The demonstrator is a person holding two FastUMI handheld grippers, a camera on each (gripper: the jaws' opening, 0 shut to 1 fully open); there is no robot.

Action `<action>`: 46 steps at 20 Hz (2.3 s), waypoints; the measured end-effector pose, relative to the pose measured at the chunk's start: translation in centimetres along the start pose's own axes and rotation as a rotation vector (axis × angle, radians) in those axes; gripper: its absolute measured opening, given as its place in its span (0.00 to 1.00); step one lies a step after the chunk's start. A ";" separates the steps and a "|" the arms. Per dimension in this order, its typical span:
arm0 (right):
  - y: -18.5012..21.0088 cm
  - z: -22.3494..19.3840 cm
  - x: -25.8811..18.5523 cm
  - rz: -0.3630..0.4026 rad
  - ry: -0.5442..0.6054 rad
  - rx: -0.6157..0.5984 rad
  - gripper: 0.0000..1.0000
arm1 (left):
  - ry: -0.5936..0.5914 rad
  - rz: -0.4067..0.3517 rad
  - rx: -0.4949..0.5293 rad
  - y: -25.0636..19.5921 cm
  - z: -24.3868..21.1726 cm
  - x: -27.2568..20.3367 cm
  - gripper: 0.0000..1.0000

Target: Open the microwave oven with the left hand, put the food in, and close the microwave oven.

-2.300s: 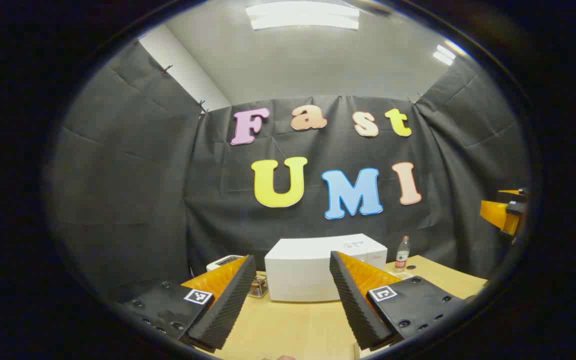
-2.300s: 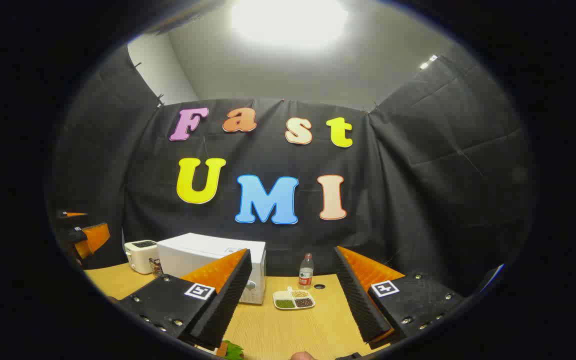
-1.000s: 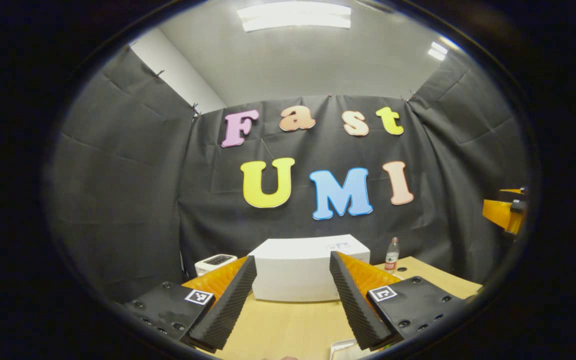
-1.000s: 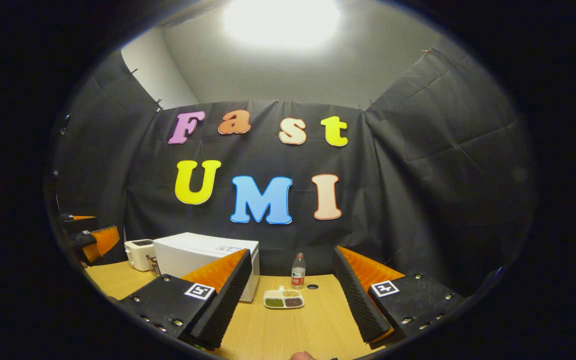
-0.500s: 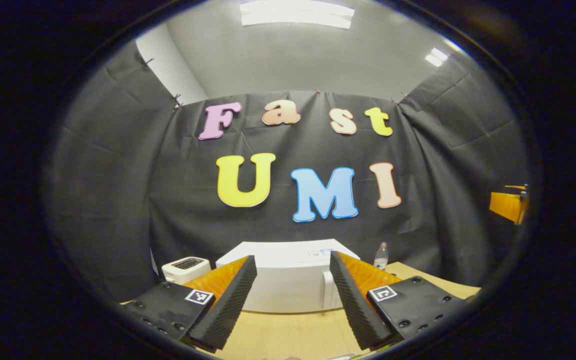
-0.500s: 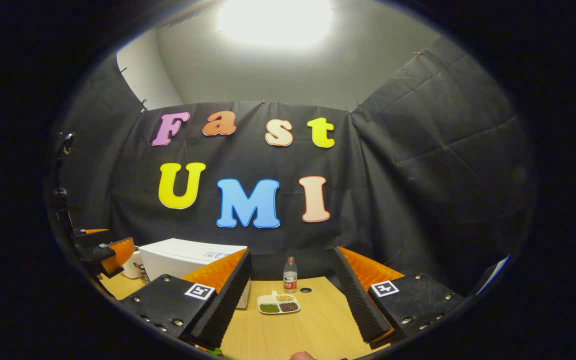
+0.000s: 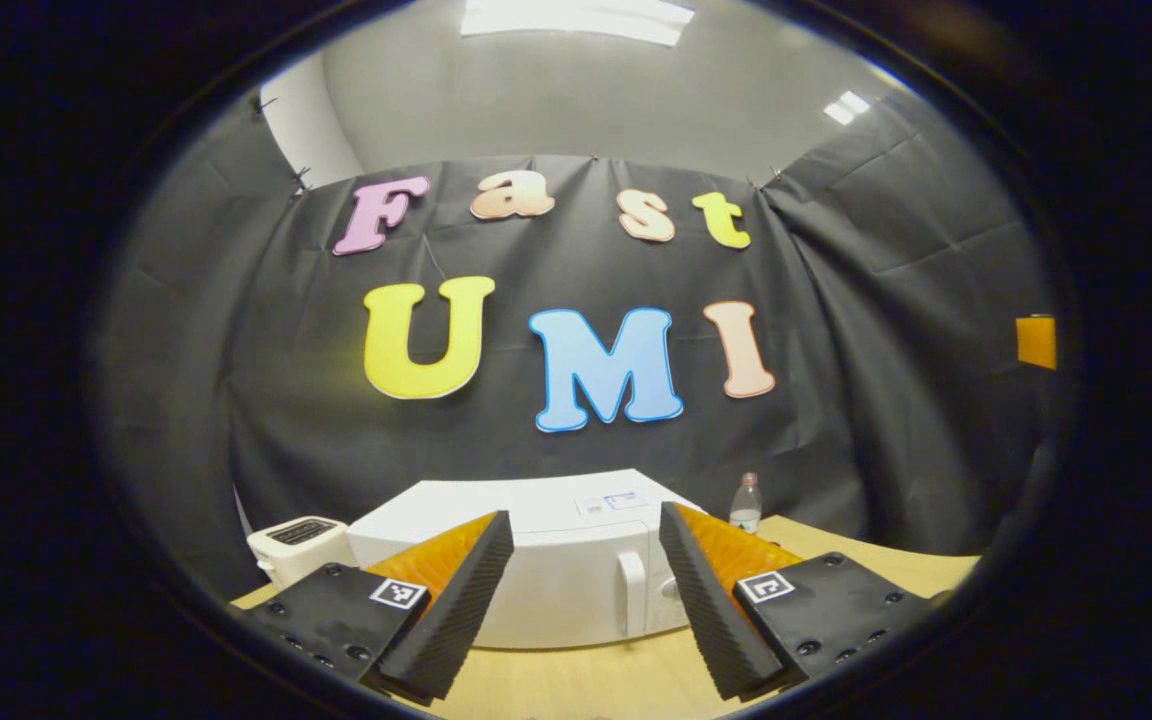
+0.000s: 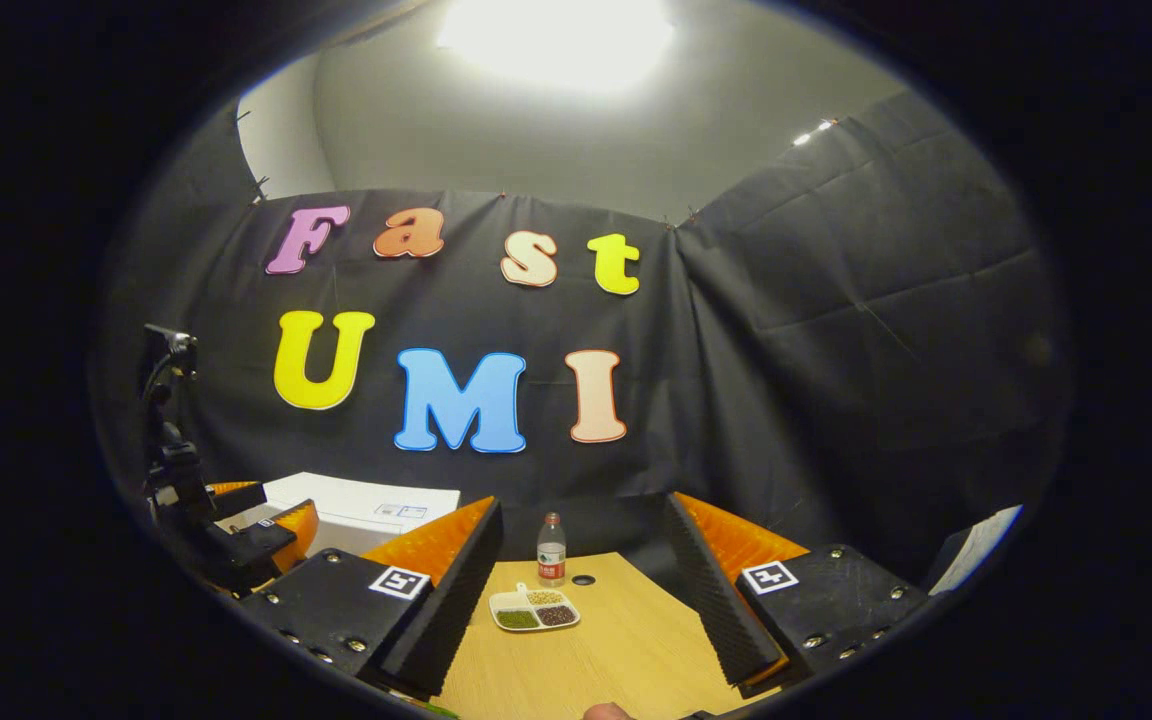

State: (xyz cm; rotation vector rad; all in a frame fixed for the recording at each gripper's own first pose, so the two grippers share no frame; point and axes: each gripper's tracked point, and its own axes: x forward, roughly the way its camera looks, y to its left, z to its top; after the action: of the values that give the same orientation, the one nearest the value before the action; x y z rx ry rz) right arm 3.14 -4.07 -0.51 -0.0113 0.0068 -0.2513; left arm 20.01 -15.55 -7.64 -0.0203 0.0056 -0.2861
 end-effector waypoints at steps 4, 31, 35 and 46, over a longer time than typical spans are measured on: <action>-0.7 -0.5 -0.3 -0.076 0.017 -0.028 0.98 | 0.035 -0.045 -0.016 -1.4 -3.0 3.6 0.93; -3.1 -1.7 -2.5 -0.282 0.115 -0.140 0.98 | 0.304 -0.123 0.027 -5.9 -17.9 12.6 0.31; -3.4 -1.2 -2.9 -0.261 0.104 -0.148 0.98 | 0.308 -0.109 0.031 -5.8 -17.7 12.5 0.18; -2.1 -1.0 -1.2 -0.089 0.081 -0.081 0.98 | 0.358 -0.120 -0.001 -5.0 -16.7 4.4 0.14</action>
State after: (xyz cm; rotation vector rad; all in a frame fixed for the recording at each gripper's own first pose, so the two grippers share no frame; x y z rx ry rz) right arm 1.43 -5.81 -1.49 -0.0823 0.0969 -0.3400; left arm 22.65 -21.87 -24.28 0.0299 0.3615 -0.4063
